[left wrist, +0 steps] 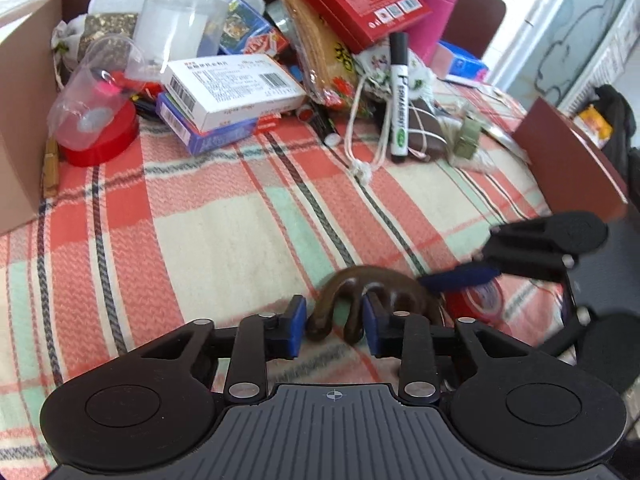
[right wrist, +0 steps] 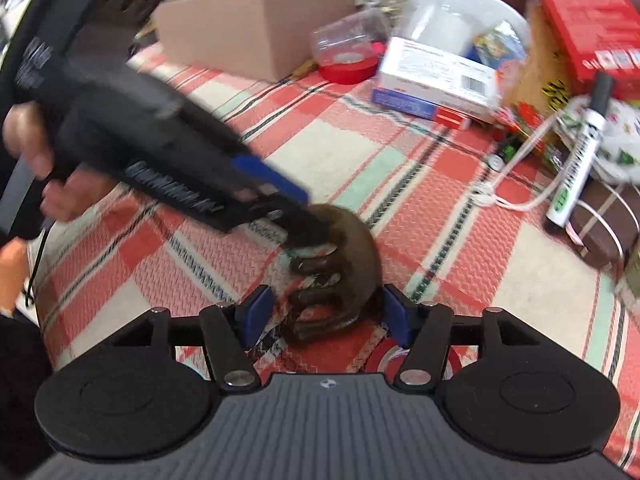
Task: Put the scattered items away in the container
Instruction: 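Hold the claw clip with the right gripper while the left gripper grasps it too, then carry the claw clip with the left gripper over the box, then open the left gripper to drop the claw clip into the box, then return the left tool to the table and grasp the red tape roll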
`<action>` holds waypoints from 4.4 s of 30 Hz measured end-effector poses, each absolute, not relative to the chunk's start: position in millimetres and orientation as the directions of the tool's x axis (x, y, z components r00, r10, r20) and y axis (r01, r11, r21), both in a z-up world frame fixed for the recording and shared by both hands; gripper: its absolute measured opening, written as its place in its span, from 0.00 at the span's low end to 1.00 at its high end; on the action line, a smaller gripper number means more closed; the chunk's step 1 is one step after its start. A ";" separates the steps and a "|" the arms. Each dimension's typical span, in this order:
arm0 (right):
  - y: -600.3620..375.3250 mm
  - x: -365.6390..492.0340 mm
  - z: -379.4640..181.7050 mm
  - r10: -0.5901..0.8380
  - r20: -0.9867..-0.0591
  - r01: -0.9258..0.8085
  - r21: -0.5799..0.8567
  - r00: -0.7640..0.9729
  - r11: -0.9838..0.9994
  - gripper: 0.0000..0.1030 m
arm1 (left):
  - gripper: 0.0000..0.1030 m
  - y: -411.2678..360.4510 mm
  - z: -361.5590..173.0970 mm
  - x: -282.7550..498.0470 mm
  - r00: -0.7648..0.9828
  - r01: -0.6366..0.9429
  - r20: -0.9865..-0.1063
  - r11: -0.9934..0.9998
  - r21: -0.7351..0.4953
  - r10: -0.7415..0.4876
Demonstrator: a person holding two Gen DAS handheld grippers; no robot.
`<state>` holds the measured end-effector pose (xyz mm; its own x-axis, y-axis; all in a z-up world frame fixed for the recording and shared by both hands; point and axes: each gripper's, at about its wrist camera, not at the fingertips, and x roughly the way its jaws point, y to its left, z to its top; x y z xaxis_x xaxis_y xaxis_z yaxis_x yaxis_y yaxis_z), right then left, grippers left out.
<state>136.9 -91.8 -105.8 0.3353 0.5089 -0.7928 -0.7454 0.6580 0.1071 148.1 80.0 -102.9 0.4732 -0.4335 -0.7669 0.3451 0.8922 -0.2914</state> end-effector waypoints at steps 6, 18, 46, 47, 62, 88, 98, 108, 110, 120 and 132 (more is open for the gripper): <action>-97.4 118.9 -99.9 0.479 -0.799 -0.726 0.080 0.363 0.683 0.63 | 0.27 82.1 -103.8 140.5 0.481 0.335 -0.760 0.893 -0.301 -0.437; -96.4 117.4 -106.3 0.443 -0.801 -0.708 0.035 0.402 0.705 0.41 | 0.27 88.6 -109.3 132.9 0.470 0.329 -0.747 0.879 -0.346 -0.470; -30.7 155.8 -29.5 0.507 -0.651 -0.766 -0.185 0.565 0.616 0.14 | 0.07 155.4 -54.7 134.3 0.704 0.098 -0.640 0.935 -0.341 -0.308; -25.9 156.8 -25.1 0.511 -0.644 -0.770 -0.198 0.569 0.606 0.14 | 0.07 160.3 -49.8 134.6 0.717 0.089 -0.630 0.935 -0.344 -0.300; 81.7 195.7 30.0 0.616 -0.537 -0.810 -0.270 0.576 0.521 0.14 | 0.08 254.0 21.9 144.2 0.849 -0.091 -0.523 0.955 -0.282 -0.074; 138.8 259.0 -5.7 0.652 -0.538 -0.791 -0.046 0.534 0.610 0.84 | 0.95 309.6 -2.7 172.7 0.848 -0.271 -0.524 0.919 -0.287 0.087; 103.7 236.8 6.6 0.677 -0.520 -0.797 -0.012 0.521 0.604 0.95 | 0.95 277.4 5.6 149.7 0.837 -0.256 -0.539 0.939 -0.230 0.096; -16.6 199.5 10.2 0.638 -0.549 -0.738 0.054 0.540 0.672 0.99 | 0.98 195.9 -10.1 107.4 0.833 -0.092 -0.553 0.982 -0.167 -0.016; -47.2 190.5 6.0 0.602 -0.553 -0.701 0.044 0.576 0.712 0.99 | 0.98 177.2 -19.7 106.2 0.822 -0.058 -0.568 0.983 -0.174 -0.052; -185.1 152.3 -45.3 0.390 -0.596 -0.464 0.033 0.702 0.885 0.99 | 0.97 73.7 -66.0 111.0 0.729 0.133 -0.640 0.968 -0.213 -0.241; -236.3 153.7 -95.3 0.307 -0.662 -0.368 0.050 0.684 0.928 0.99 | 0.52 -12.5 -100.6 115.5 0.571 0.334 -0.718 0.911 -0.241 -0.399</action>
<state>153.7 -236.3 -95.3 0.6841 0.3070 -0.6616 -0.3681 0.9284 0.0502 115.5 -12.5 -100.6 0.5709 -0.3990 -0.7176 0.3338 0.9113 -0.2412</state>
